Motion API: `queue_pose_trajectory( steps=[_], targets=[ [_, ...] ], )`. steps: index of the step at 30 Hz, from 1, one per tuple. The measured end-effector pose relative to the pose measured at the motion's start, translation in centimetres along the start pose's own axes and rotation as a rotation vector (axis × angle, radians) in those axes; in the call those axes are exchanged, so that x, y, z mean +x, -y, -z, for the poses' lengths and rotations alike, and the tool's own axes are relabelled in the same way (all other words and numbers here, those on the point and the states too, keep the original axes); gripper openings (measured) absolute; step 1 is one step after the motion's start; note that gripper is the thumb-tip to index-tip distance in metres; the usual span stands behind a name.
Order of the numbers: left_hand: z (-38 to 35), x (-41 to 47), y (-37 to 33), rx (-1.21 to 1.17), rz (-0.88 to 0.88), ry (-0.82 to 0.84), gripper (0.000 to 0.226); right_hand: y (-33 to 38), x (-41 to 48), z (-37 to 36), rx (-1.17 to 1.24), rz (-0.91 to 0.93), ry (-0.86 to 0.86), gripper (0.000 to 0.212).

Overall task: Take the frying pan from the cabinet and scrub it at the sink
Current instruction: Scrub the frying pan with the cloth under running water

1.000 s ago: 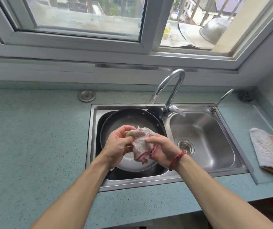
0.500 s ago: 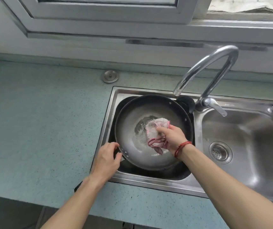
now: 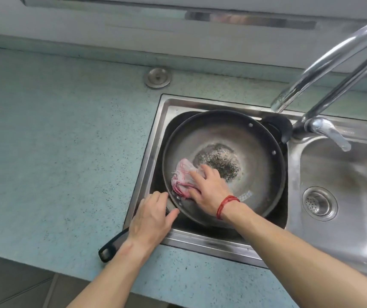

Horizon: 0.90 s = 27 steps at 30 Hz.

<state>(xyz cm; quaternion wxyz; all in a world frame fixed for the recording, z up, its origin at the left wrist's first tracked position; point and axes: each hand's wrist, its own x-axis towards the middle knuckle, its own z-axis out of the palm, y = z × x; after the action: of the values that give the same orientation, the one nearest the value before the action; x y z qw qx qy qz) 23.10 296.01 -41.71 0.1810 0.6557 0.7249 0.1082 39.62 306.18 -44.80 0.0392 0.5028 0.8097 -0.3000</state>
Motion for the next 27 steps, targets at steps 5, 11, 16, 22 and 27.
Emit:
queue_pose_trajectory(
  steps=[5, 11, 16, 22, 27],
  targets=[
    [-0.1, 0.1, 0.3, -0.03, -0.016, -0.019, 0.023, 1.1, 1.4, -1.5, -0.155, 0.102, -0.085, 0.05],
    [-0.2, 0.1, 0.9, 0.034, -0.058, -0.023, 0.03, 2.0, 3.4, -2.3, -0.115, 0.143, -0.279, 0.037],
    [-0.6, 0.0, 1.3, 0.043, -0.049, -0.021, 0.031, 3.6, 8.7, 0.2, 0.221, -0.117, -0.407, 0.026],
    [-0.6, 0.1, 1.3, 0.04, -0.051, -0.008, 0.022, 5.1, 6.5, 0.0, 0.328, -0.111, -0.23, 0.021],
    [-0.6, 0.2, 1.1, 0.017, -0.01, -0.007, 0.022, 4.8, 1.6, 1.3, 0.294, -0.009, 0.021, 0.018]
  ],
)
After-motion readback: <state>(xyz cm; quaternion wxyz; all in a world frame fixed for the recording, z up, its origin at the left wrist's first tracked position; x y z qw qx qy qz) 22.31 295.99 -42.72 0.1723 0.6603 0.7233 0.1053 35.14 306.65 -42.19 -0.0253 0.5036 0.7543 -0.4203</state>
